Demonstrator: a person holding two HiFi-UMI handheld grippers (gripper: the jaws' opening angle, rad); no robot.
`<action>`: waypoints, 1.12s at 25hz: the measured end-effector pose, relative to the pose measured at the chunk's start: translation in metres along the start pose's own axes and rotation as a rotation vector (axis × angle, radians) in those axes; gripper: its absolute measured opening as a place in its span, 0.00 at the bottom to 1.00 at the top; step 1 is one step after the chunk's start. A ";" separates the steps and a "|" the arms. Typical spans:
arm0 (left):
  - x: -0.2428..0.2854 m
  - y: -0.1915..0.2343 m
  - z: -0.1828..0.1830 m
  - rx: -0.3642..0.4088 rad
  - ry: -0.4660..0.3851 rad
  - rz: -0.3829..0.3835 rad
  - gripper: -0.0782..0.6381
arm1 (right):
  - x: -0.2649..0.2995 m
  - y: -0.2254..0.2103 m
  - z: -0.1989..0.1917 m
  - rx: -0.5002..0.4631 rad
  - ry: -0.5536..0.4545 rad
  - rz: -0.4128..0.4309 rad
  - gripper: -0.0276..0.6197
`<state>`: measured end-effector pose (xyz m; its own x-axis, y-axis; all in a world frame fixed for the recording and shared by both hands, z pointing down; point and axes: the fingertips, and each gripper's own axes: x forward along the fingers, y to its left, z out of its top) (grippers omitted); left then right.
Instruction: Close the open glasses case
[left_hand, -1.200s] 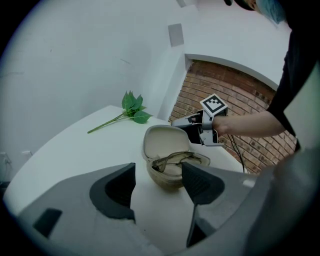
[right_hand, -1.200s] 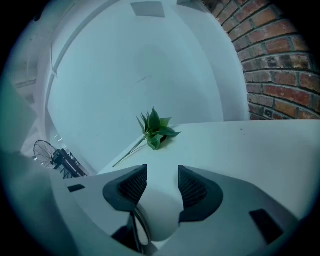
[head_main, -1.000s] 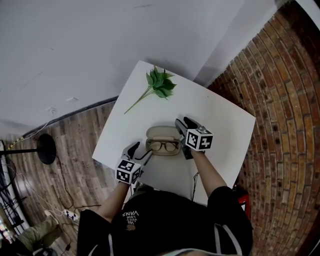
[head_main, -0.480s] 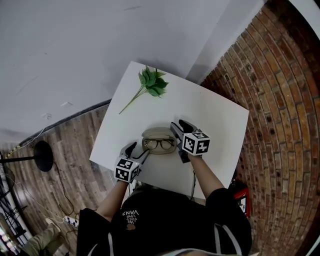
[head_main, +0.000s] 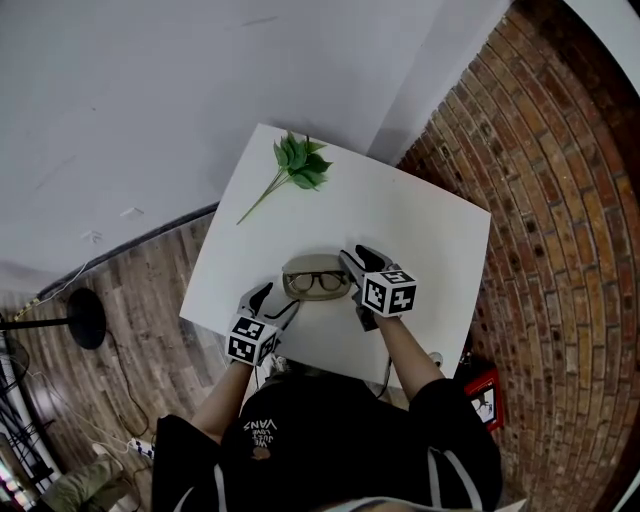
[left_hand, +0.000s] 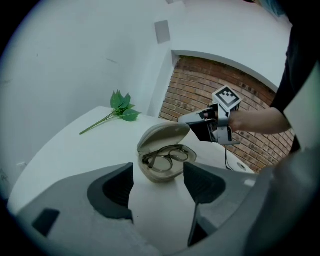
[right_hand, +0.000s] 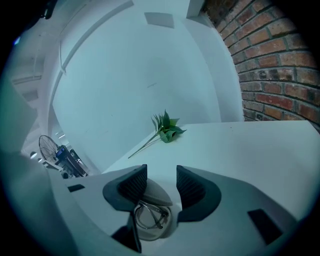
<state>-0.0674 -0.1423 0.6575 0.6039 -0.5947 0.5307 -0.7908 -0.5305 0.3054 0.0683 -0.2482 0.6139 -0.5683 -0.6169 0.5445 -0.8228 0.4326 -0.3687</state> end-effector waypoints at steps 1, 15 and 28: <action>-0.001 -0.003 0.000 0.016 -0.002 -0.008 0.55 | -0.002 0.001 -0.001 -0.002 -0.001 -0.002 0.33; -0.008 -0.041 0.012 0.221 -0.018 -0.076 0.63 | -0.027 0.011 -0.033 -0.003 0.006 -0.034 0.32; 0.001 -0.051 0.005 0.256 0.020 -0.109 0.64 | -0.033 0.010 -0.061 -0.008 0.051 -0.047 0.32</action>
<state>-0.0261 -0.1195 0.6386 0.6798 -0.5155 0.5216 -0.6691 -0.7272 0.1533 0.0795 -0.1836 0.6379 -0.5274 -0.6024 0.5991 -0.8485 0.4094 -0.3353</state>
